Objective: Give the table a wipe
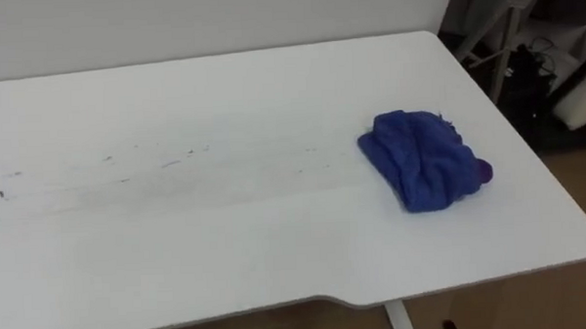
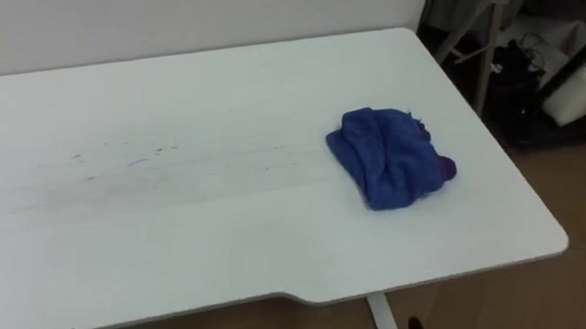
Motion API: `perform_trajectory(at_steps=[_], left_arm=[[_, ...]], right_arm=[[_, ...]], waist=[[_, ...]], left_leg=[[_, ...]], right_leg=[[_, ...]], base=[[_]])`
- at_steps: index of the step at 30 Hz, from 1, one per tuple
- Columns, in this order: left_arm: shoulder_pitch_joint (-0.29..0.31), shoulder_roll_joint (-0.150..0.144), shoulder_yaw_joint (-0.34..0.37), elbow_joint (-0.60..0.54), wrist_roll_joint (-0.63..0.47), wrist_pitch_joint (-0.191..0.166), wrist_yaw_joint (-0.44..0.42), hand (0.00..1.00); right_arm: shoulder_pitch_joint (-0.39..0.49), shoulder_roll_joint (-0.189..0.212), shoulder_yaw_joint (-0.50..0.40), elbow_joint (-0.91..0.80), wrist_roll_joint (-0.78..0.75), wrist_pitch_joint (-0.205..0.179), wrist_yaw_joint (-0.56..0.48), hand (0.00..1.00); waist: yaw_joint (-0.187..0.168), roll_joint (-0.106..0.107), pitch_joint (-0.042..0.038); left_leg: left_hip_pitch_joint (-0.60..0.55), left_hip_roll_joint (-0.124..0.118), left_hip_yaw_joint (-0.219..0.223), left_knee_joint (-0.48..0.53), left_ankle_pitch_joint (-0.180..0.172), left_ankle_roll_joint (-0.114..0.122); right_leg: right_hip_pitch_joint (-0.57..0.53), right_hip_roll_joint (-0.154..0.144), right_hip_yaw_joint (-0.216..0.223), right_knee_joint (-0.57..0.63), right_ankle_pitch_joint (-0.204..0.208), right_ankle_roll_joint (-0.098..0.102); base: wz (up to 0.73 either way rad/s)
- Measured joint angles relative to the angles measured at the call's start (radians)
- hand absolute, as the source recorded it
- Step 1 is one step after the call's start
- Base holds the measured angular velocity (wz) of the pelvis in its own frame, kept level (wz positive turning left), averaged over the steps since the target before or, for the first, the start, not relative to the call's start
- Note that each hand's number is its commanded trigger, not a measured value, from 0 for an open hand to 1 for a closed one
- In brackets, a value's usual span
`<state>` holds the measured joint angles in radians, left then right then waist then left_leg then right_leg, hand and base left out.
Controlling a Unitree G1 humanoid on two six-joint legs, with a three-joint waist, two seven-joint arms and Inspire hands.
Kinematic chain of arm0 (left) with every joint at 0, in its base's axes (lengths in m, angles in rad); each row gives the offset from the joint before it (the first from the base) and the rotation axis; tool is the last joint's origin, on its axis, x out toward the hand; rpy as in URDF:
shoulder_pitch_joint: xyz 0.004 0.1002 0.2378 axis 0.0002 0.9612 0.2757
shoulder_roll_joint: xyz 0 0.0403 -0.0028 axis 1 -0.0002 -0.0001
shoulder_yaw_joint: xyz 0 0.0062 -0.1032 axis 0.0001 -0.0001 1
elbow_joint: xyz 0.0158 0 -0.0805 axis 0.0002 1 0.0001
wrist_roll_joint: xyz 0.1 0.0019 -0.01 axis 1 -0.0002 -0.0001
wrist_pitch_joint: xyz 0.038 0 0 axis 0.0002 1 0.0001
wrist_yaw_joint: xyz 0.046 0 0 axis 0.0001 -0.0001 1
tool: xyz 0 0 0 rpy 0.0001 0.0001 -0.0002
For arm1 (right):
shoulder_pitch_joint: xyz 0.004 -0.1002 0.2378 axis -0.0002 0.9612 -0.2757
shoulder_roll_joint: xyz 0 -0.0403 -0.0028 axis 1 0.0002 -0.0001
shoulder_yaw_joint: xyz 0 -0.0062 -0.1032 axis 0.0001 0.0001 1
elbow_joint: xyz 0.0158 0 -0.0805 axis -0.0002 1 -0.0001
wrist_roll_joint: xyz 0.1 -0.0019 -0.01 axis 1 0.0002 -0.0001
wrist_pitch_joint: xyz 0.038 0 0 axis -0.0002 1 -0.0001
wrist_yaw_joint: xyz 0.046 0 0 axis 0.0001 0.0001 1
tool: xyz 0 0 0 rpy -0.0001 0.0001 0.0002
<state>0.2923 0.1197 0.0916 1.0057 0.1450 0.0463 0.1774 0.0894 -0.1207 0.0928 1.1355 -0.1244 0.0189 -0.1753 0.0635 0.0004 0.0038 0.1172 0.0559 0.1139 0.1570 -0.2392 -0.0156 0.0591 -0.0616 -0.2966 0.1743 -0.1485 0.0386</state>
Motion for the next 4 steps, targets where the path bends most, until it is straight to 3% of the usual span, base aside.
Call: perform_trajectory(at_steps=[2, 4], left_arm=[[0.005, -0.004, -0.001, -0.003, 0.032, 0.01, 0.002, 0.0], [0.005, -0.005, -0.017, -0.004, 0.071, 0.019, 0.007, 0.0]], right_arm=[[-0.005, -0.001, 0.026, -0.002, 0.003, -0.018, 0.026, 0.0], [-0.008, 0.0, 0.045, 0.001, 0.006, -0.018, 0.038, 0.0]], waist=[[0.002, -0.002, 0.0011], [0.005, -0.001, 0.0019]], left_leg=[[-0.017, -0.002, -0.035, 0.01, 0.0, 0.0], [-0.022, -0.003, -0.052, 0.011, 0.0, 0.0]], right_leg=[[0.011, -0.004, -0.034, -0.008, -0.001, 0.001], [0.014, -0.004, -0.036, -0.009, -0.001, 0.002]], base=[[0.47], [0.29]])
